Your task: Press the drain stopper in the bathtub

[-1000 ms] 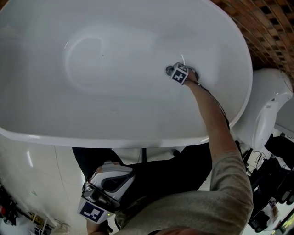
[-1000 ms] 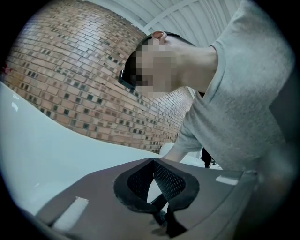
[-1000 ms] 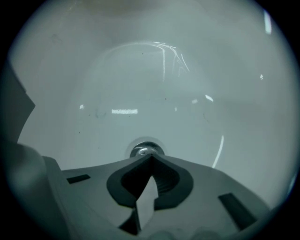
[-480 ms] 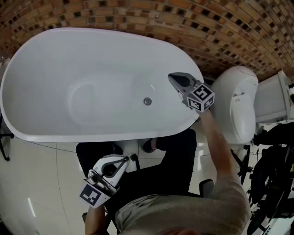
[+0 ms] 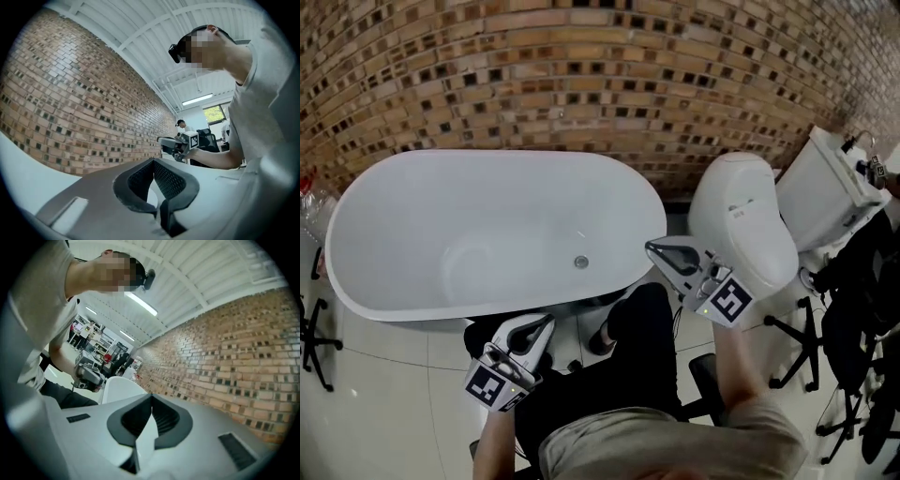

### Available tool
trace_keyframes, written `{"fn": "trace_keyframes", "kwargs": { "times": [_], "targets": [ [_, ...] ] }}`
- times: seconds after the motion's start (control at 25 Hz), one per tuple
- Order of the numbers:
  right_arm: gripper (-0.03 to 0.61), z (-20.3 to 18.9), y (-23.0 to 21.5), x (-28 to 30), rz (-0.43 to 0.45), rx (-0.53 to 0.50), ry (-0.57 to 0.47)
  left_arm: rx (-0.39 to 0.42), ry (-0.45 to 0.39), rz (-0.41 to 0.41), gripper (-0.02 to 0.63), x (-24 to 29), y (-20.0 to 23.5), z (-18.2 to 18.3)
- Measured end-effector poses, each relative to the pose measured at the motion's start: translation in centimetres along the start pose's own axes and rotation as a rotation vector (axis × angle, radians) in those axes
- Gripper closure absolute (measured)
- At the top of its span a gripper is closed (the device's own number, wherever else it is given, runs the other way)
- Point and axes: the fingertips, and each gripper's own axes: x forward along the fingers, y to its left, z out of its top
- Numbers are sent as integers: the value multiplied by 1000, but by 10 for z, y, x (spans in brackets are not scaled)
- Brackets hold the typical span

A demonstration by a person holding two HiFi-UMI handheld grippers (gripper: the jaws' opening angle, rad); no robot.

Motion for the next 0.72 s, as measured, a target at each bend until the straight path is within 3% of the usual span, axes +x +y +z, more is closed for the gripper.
{"fn": "trace_keyframes", "kwargs": {
  "times": [0.2, 0.4, 0.6, 0.72],
  "targets": [
    [578, 88, 4, -38, -22, -85, -246, 117, -99, 34, 614, 9, 4, 79],
    [578, 119, 18, -54, 1, -90, -291, 238, -202, -10, 614, 9, -25, 162],
    [578, 182, 30, -66, 26, -174, -431, 426, -203, -29, 614, 11, -49, 192],
    [578, 206, 48, -68, 31, -271, -453, 458, -218, -58, 614, 7, -63, 197]
  ]
}}
